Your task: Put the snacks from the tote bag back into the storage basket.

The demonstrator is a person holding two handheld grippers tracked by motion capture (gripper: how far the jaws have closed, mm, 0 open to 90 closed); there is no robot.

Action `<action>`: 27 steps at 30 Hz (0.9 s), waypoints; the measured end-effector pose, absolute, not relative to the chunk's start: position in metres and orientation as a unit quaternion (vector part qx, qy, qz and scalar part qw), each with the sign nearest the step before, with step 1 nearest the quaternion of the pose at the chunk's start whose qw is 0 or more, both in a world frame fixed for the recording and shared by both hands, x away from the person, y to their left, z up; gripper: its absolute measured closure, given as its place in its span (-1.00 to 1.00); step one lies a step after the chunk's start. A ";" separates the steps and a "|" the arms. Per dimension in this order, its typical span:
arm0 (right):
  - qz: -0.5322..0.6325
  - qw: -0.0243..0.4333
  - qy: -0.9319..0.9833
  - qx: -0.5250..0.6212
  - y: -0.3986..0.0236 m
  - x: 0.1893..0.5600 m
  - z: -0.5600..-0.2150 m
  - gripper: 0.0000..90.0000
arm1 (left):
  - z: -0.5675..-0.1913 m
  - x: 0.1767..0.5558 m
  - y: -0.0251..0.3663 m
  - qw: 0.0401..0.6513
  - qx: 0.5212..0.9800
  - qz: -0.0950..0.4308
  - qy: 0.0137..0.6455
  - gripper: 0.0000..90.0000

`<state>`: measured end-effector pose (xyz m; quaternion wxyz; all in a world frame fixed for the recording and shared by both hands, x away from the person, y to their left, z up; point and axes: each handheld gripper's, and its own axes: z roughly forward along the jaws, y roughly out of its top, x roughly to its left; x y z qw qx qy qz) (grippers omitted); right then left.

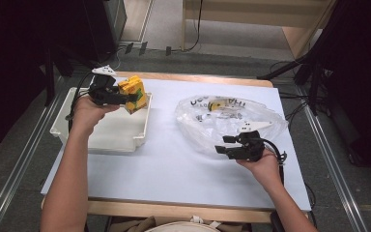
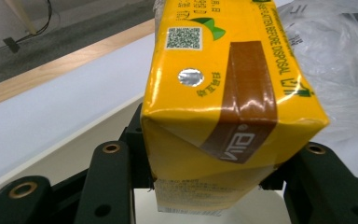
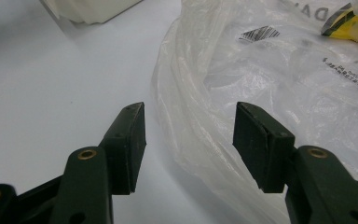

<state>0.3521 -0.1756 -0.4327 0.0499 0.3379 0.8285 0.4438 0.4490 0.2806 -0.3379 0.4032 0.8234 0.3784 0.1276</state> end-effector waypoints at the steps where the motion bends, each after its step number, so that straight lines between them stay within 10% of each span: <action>1: 0.445 0.050 0.828 0.337 -0.175 0.352 -0.433 0.01 | -0.340 0.450 0.283 0.403 0.822 0.125 0.382 0.15; 27: 0.443 0.051 0.828 0.340 -0.176 0.352 -0.433 0.01 | -0.383 0.466 0.288 0.384 0.820 0.132 0.402 0.15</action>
